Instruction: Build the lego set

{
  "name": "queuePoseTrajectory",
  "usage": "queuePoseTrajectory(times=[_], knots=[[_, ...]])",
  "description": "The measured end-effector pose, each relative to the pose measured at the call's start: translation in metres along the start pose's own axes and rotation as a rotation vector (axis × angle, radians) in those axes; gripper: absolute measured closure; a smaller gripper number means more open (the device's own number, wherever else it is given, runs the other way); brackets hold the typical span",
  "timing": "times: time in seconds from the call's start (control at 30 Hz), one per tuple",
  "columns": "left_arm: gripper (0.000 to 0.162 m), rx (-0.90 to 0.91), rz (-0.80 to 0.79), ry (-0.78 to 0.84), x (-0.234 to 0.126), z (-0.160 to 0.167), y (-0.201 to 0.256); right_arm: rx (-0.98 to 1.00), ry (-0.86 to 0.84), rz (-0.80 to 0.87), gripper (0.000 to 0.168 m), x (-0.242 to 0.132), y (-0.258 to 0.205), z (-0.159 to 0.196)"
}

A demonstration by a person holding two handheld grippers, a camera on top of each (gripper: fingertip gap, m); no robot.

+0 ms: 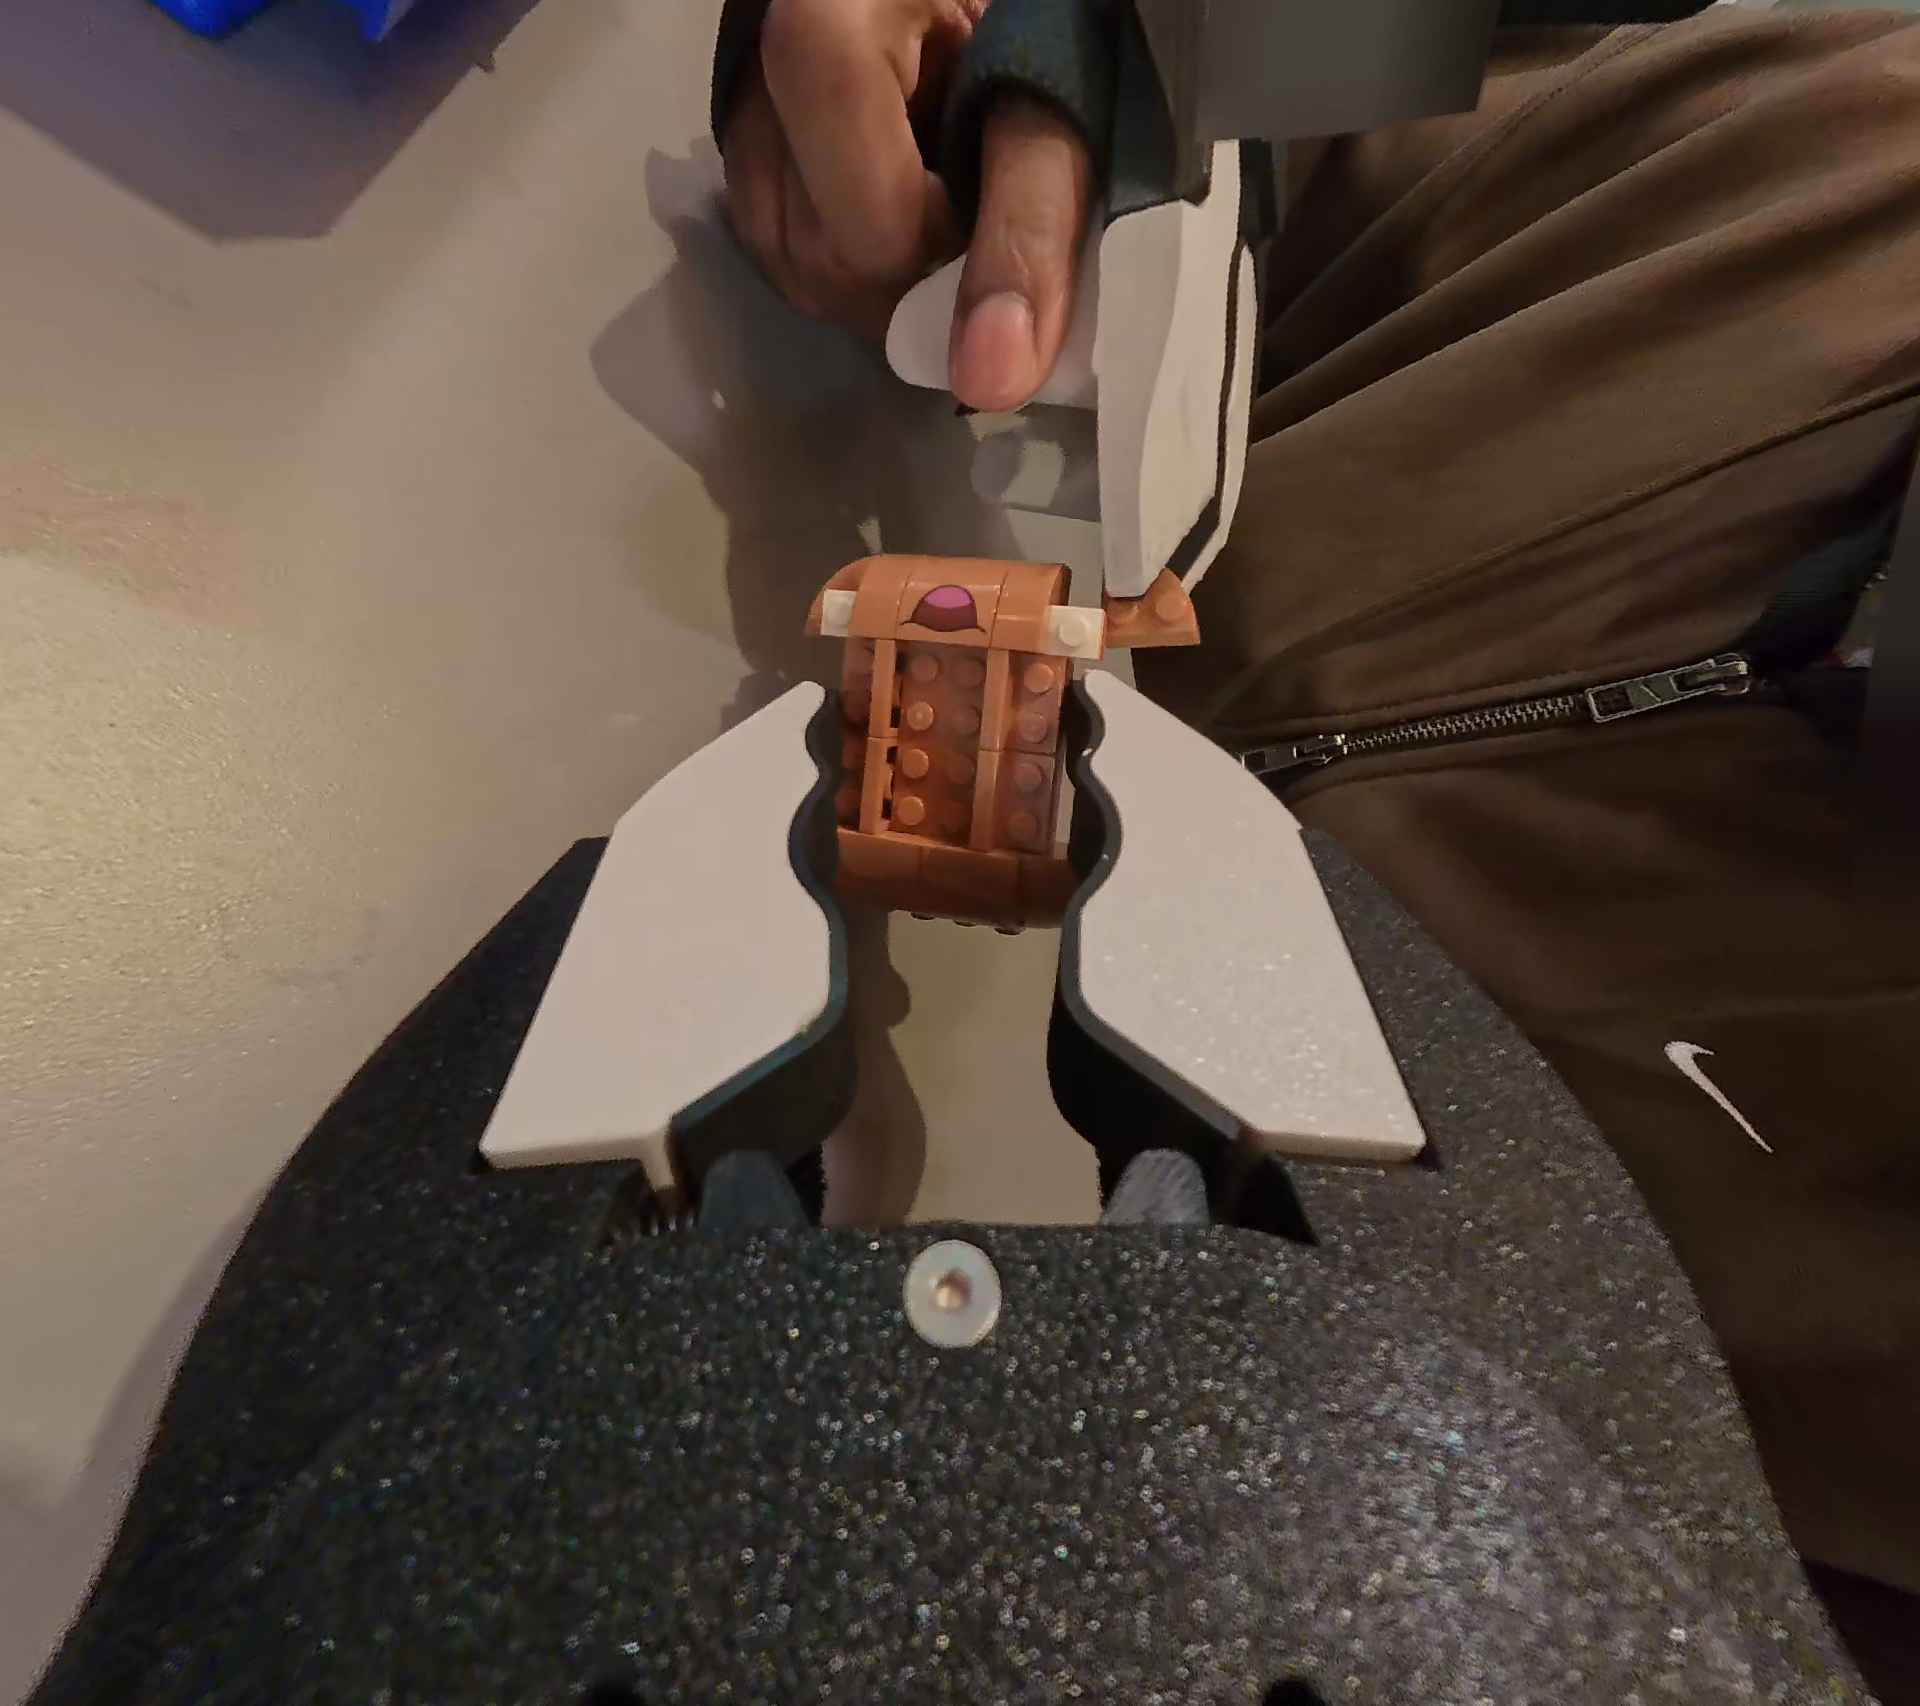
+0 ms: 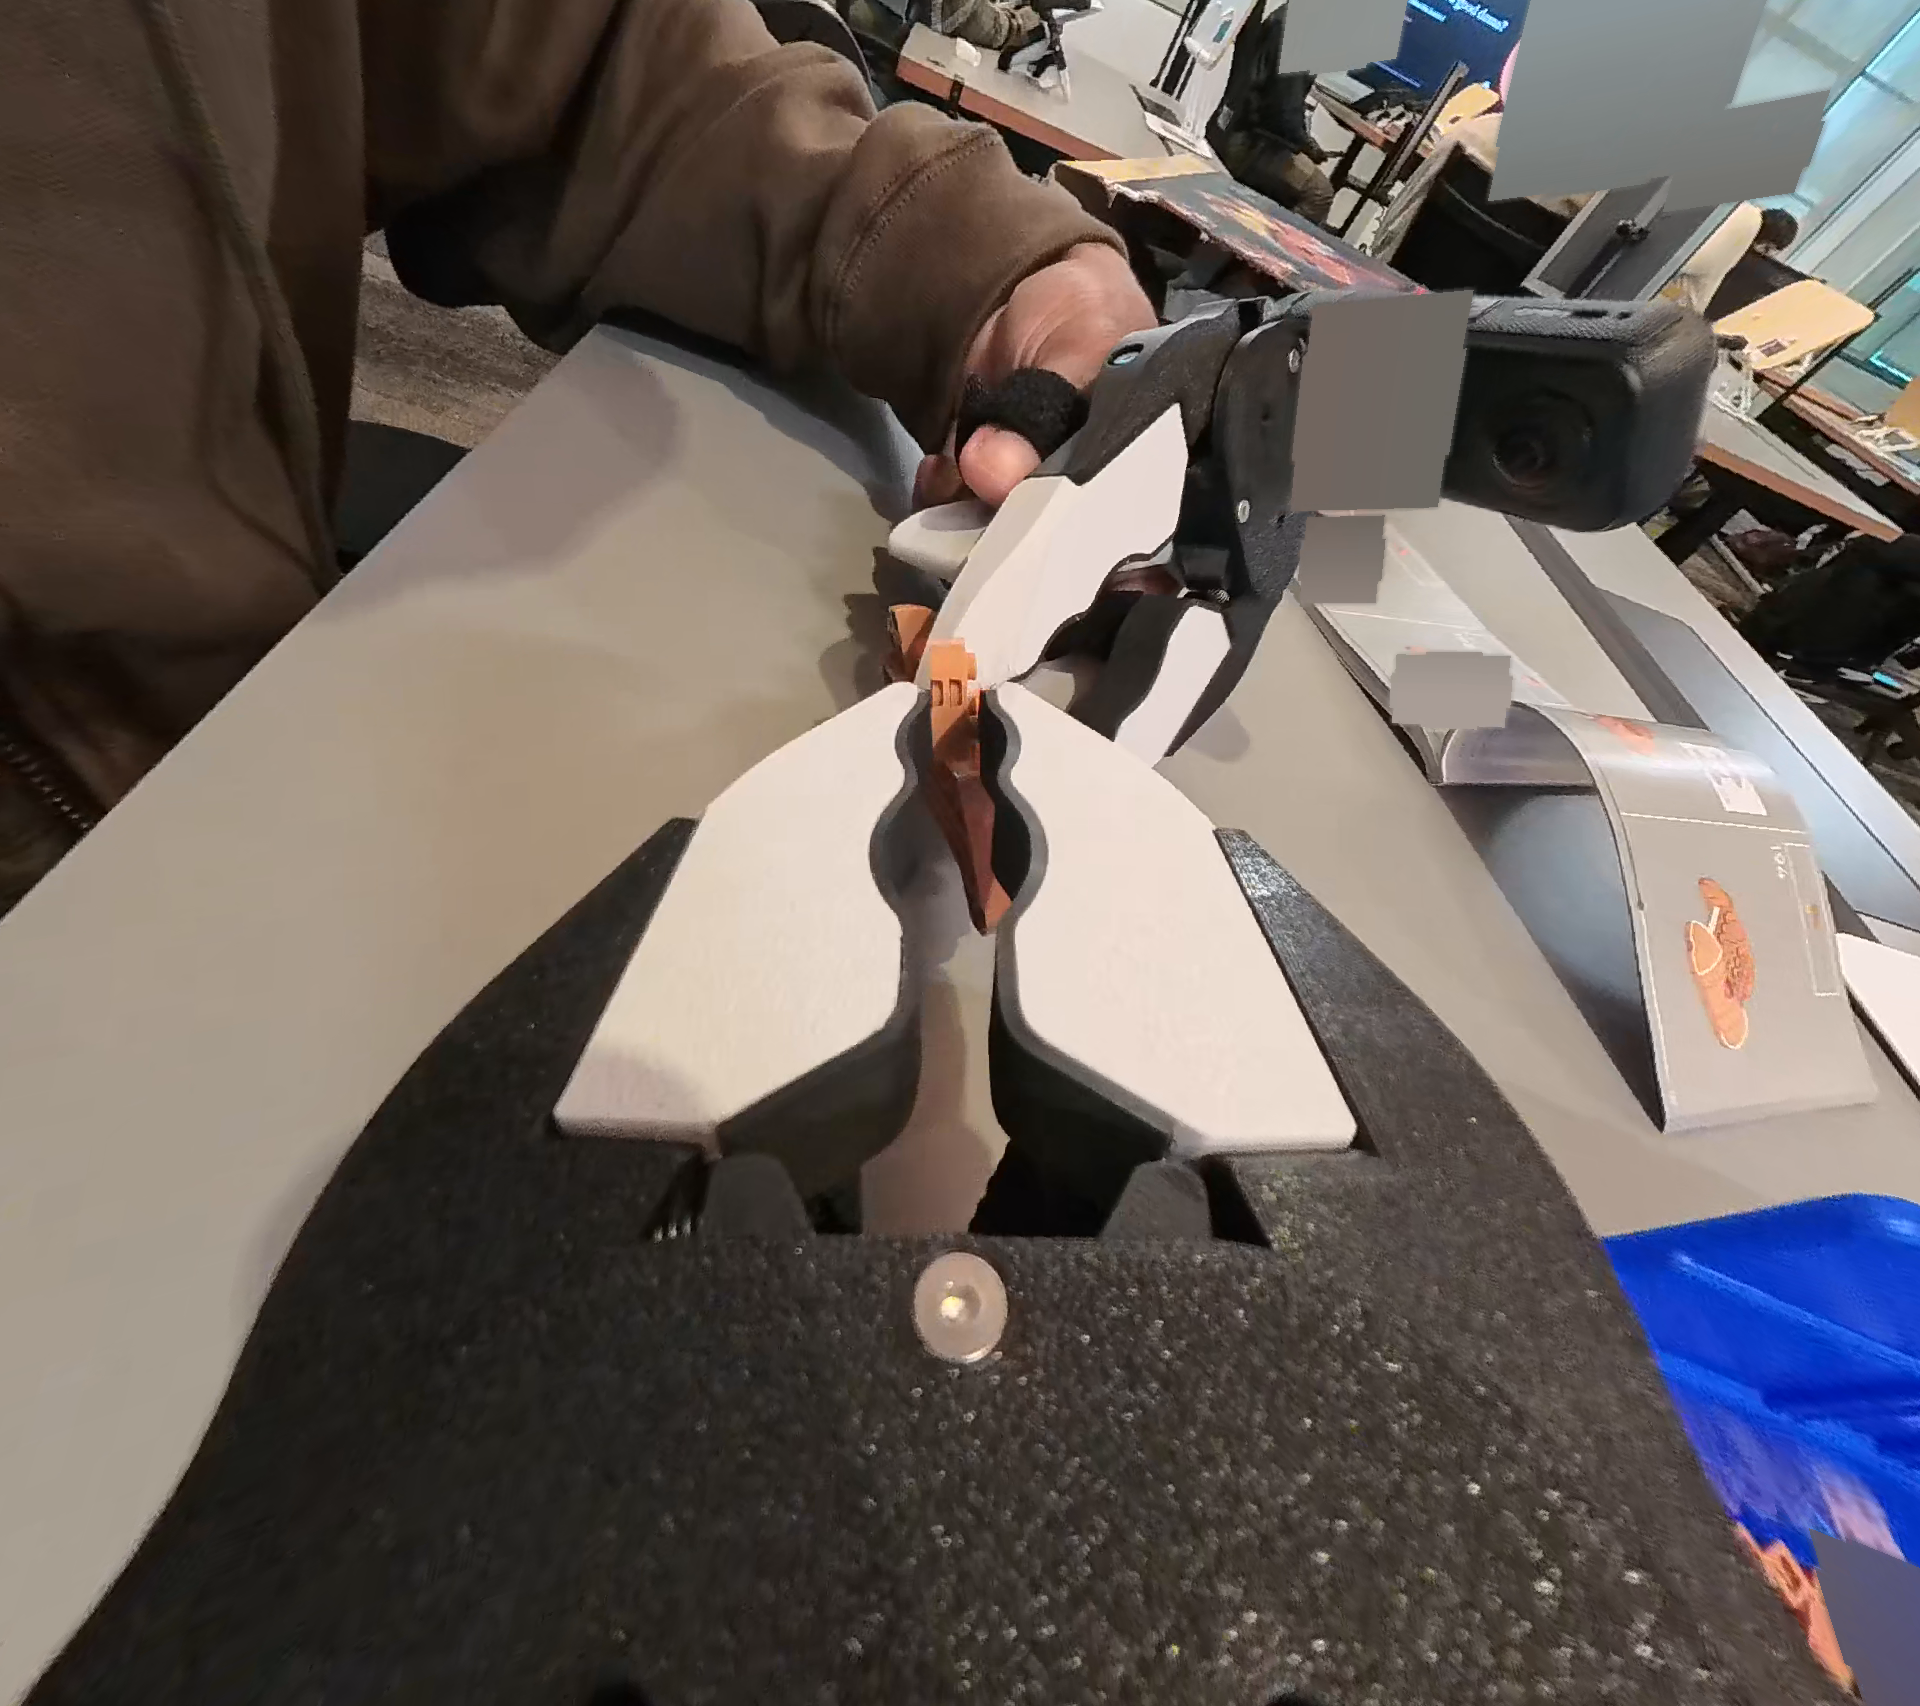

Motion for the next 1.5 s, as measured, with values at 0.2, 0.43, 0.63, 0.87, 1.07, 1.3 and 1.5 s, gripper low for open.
queuePoseTrajectory(times=[0.2, 0.43, 0.63, 0.87, 1.07, 1.3, 1.5], knots=[[0.121, -0.036, 0.01, 0.023, 0.002, 0.001, -0.001, 0.018, 0.019, -0.021, 0.16, -0.002, 0.002, 0.002], [0.121, -0.071, 0.024, 0.062, 0.005, 0.0, 0.001, 0.022, 0.069, -0.097, 0.16, -0.006, -0.001, 0.001], [0.121, -0.082, 0.042, 0.057, 0.01, 0.002, 0.002, 0.027, 0.064, -0.082, 0.16, -0.006, 0.002, 0.004], [0.121, -0.119, 0.038, 0.074, 0.01, 0.002, 0.0, 0.016, 0.057, -0.045, 0.16, -0.006, 0.005, 0.005], [0.121, -0.163, 0.025, 0.089, 0.008, 0.003, -0.001, 0.021, 0.028, -0.021, 0.159, -0.006, 0.007, 0.007], [0.121, -0.206, -0.008, 0.092, 0.007, 0.004, -0.005, -0.118, -0.083, 0.04, 0.16, -0.009, 0.007, 0.005], [0.121, -0.213, -0.069, 0.08, 0.007, 0.0, -0.005, -0.258, -0.214, 0.087, 0.16, -0.01, 0.006, 0.0]])
Point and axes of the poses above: each gripper's, where its closed fingertips meet, x out along the fingers, z out of its underside, y = z × x across the jaws, the point moved 8 cm from there along -x, back along the fingers, and after that the axes turned 8 degrees about x, right-handed, at the moved point
